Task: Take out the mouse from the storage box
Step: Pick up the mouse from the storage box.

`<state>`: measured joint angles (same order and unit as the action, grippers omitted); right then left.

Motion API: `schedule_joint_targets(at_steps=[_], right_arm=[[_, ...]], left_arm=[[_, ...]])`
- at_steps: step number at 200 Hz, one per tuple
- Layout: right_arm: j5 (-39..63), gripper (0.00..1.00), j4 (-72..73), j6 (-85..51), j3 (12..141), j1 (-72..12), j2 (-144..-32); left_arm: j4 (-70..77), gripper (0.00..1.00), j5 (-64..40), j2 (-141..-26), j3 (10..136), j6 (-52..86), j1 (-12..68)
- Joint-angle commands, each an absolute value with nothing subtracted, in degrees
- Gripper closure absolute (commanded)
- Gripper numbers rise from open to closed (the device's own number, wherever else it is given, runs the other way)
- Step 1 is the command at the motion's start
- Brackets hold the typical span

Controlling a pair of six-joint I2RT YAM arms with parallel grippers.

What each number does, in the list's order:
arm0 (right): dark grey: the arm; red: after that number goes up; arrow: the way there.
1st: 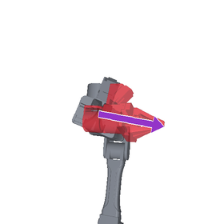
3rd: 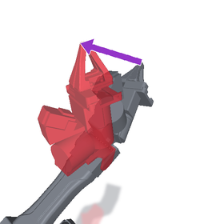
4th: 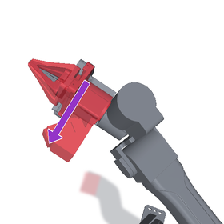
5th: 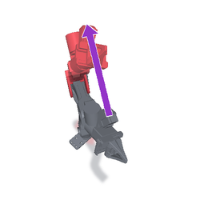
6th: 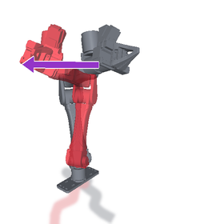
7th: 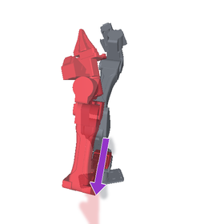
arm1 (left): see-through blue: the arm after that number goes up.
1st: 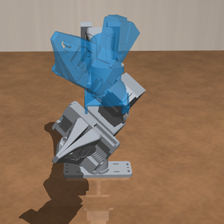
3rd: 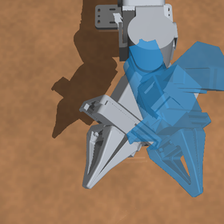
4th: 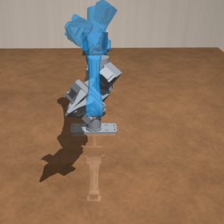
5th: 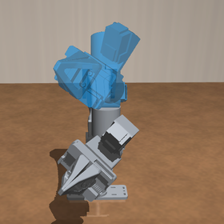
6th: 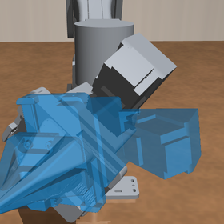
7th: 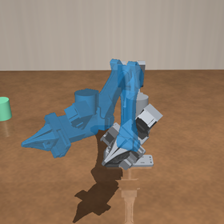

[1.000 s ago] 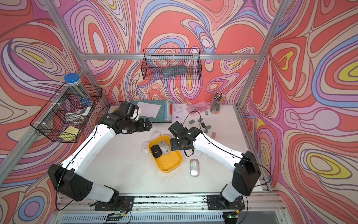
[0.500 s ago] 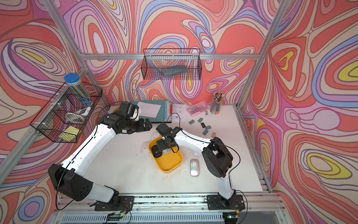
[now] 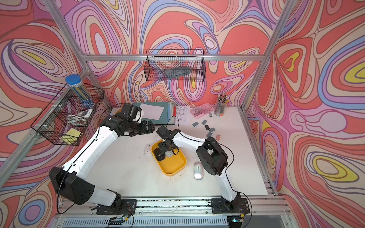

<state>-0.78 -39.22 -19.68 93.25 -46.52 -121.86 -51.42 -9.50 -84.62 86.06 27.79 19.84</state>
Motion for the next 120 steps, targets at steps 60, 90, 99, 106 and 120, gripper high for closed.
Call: schedule_joint_targets(at_steps=[60, 90, 99, 106, 120], right_arm=[[-3.5, 0.48, -40.4, -23.2, 89.7, -47.9, -117.8], [-6.1, 0.48, -41.7, -23.7, 90.4, -49.3, -112.4], [-6.8, 0.48, -42.2, -23.9, 90.6, -49.5, -111.2], [-7.2, 0.48, -42.4, -24.0, 90.7, -49.6, -110.3], [-8.1, 0.48, -42.6, -24.2, 90.6, -49.7, -108.4]], left_arm=[[-51.1, 0.05, -9.9, -84.6, 85.5, 27.0, 19.5], [-51.1, 0.06, -10.0, -84.8, 85.6, 26.9, 19.5], [-51.2, 0.05, -9.9, -84.7, 85.6, 27.0, 19.4], [-51.2, 0.06, -9.9, -84.7, 85.5, 27.0, 19.5], [-51.1, 0.05, -10.0, -84.6, 85.5, 27.0, 19.5]])
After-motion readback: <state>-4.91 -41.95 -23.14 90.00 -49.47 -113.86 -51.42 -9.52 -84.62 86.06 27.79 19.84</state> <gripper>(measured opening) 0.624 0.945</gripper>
